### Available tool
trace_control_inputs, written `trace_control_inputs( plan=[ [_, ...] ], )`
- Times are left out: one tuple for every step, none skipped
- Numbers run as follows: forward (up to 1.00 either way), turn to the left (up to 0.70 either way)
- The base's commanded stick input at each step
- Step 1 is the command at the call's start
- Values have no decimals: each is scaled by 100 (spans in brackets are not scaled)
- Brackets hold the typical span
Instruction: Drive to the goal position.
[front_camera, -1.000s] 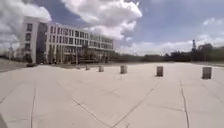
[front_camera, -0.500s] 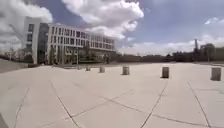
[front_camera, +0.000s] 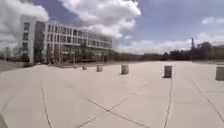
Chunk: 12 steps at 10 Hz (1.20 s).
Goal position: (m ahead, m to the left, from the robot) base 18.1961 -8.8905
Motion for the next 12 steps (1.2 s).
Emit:
trace_control_inputs(
  plan=[
    [70,0],
    [70,0],
    [70,0],
    [70,0],
    [70,0],
    [70,-28],
    [70,-34],
    [70,-28],
    [70,-15],
    [70,0],
    [70,0],
    [70,0]
  ],
)
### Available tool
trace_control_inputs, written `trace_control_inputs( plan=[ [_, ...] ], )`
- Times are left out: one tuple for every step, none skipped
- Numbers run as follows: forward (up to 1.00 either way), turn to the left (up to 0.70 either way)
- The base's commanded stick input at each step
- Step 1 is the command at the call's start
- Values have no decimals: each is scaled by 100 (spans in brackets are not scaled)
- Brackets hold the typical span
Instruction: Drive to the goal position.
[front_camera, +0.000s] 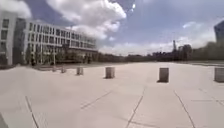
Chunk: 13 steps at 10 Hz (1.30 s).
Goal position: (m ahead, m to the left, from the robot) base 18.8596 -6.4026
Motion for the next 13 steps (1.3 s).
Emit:
trace_control_inputs(
  plan=[
    [70,0],
    [70,0],
    [70,0],
    [70,0],
    [70,0],
    [70,0],
    [70,0],
    [70,-1],
    [70,-1],
    [70,-1],
    [70,-2],
    [70,-1],
    [70,-2]
  ],
)
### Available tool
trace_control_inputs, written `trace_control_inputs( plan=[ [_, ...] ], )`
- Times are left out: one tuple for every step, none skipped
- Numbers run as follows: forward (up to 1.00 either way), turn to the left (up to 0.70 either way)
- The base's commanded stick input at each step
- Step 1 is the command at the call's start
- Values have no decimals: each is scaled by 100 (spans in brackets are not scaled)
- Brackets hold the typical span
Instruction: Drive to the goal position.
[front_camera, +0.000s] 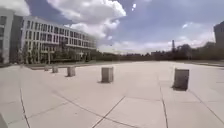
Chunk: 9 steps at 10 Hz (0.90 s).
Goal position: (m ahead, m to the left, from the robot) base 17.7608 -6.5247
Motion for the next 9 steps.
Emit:
trace_control_inputs(
  plan=[
    [70,-2],
    [70,-2],
    [70,-2],
    [70,0],
    [70,-1],
    [70,0],
    [70,0],
    [70,0],
    [70,0]
  ],
)
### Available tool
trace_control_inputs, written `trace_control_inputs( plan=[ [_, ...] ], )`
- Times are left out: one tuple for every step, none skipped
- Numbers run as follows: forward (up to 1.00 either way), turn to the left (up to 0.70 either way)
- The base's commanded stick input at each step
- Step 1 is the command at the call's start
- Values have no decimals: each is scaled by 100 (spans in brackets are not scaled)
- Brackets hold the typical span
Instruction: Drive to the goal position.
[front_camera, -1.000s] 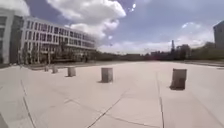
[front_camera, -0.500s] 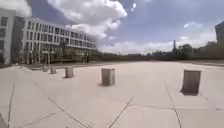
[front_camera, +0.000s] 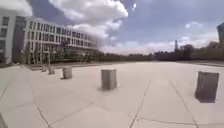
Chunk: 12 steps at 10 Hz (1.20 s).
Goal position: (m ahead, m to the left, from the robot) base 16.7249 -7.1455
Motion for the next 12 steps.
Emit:
trace_control_inputs(
  plan=[
    [70,0],
    [70,-1],
    [70,0],
    [70,0],
    [70,-1],
    [70,-2],
    [70,-1],
    [70,-1],
    [70,-2],
    [70,-2],
    [70,-2],
    [70,-2]
  ],
)
